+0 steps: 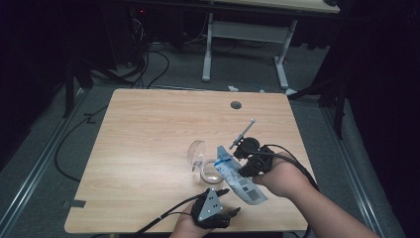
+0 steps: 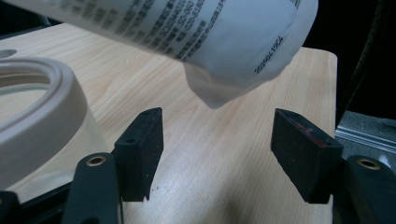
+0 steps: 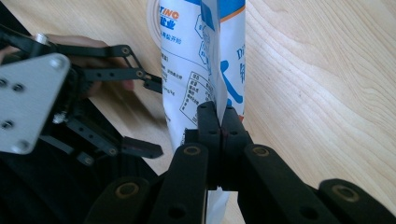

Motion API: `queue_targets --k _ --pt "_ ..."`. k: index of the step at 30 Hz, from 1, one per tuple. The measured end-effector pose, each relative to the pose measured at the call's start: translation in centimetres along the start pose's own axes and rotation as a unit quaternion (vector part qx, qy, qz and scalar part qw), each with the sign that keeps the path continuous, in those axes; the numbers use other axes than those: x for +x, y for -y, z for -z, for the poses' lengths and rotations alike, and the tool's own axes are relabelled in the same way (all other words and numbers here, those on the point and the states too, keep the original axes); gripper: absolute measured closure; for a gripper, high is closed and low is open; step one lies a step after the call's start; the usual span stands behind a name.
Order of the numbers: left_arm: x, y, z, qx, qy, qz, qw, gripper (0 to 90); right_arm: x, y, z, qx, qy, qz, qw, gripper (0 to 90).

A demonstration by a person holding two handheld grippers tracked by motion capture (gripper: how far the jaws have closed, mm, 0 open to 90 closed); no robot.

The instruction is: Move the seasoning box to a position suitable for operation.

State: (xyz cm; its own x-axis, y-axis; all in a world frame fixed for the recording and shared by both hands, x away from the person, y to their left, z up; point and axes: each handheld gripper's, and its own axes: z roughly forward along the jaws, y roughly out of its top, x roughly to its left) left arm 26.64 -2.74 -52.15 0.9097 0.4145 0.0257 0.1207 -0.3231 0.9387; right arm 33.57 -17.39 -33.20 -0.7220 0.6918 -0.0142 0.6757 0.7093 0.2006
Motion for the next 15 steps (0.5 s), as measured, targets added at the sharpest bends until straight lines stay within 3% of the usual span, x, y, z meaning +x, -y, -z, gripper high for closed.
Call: queue_targets --k 7,15 --pt "-0.4 -0.8 -1.5 0.001 -0.008 -0.012 0.9999 31.3 0.0 -0.1 0.1 -0.005 -0.002 0.000 1.0000 90.0" --pt "-0.4 -0.9 -2.4 0.000 -0.025 -0.001 0.9997 29.8 -0.1 0.0 0.2 -0.009 -0.001 -0.004 1.0000 90.0"
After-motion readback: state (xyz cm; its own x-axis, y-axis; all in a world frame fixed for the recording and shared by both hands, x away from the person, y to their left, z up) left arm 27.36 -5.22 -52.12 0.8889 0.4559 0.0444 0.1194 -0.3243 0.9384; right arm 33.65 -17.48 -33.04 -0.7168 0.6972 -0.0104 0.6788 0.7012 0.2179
